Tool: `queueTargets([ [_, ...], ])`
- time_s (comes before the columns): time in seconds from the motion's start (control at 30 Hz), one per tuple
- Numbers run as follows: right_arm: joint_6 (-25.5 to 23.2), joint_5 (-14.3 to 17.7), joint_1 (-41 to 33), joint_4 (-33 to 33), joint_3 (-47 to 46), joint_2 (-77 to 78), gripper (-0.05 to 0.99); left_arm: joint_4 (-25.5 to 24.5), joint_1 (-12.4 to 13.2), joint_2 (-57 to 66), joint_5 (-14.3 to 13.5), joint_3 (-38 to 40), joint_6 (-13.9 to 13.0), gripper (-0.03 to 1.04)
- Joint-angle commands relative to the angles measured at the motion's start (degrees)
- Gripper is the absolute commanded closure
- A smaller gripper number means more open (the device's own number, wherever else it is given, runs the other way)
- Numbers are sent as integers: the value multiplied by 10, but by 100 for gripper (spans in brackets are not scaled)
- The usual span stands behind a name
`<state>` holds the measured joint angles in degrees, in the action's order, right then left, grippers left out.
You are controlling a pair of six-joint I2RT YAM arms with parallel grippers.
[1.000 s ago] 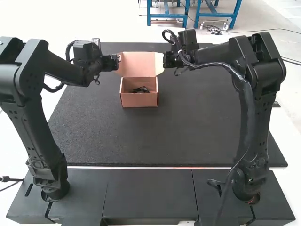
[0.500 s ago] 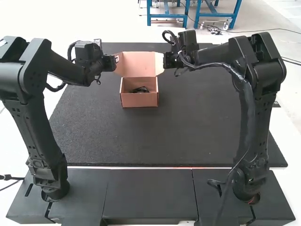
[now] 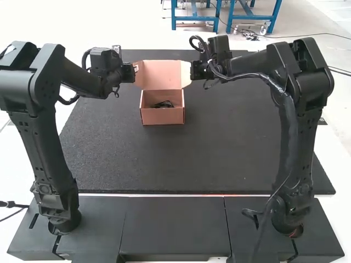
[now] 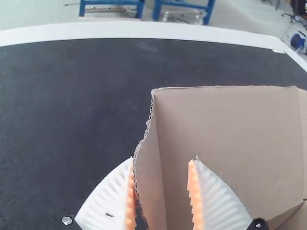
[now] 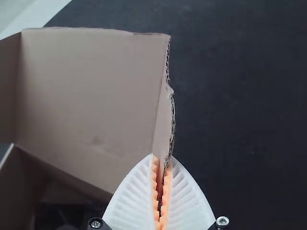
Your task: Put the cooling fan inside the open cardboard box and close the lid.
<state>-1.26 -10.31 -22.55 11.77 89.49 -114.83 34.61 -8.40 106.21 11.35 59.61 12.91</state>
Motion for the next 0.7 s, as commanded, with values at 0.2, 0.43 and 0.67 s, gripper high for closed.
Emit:
queueTargets([
  [0.2, 0, -16, -13, -5, -16, 0, 88, 10, 2, 9, 44, 13, 1, 95],
  [0.43, -3, -21, -13, -5, -13, 0, 88, 8, 7, 8, 49, 14, 1, 97],
  [0.67, -15, -27, -29, -5, -6, 0, 88, -2, 7, -4, 52, 16, 3, 97],
])
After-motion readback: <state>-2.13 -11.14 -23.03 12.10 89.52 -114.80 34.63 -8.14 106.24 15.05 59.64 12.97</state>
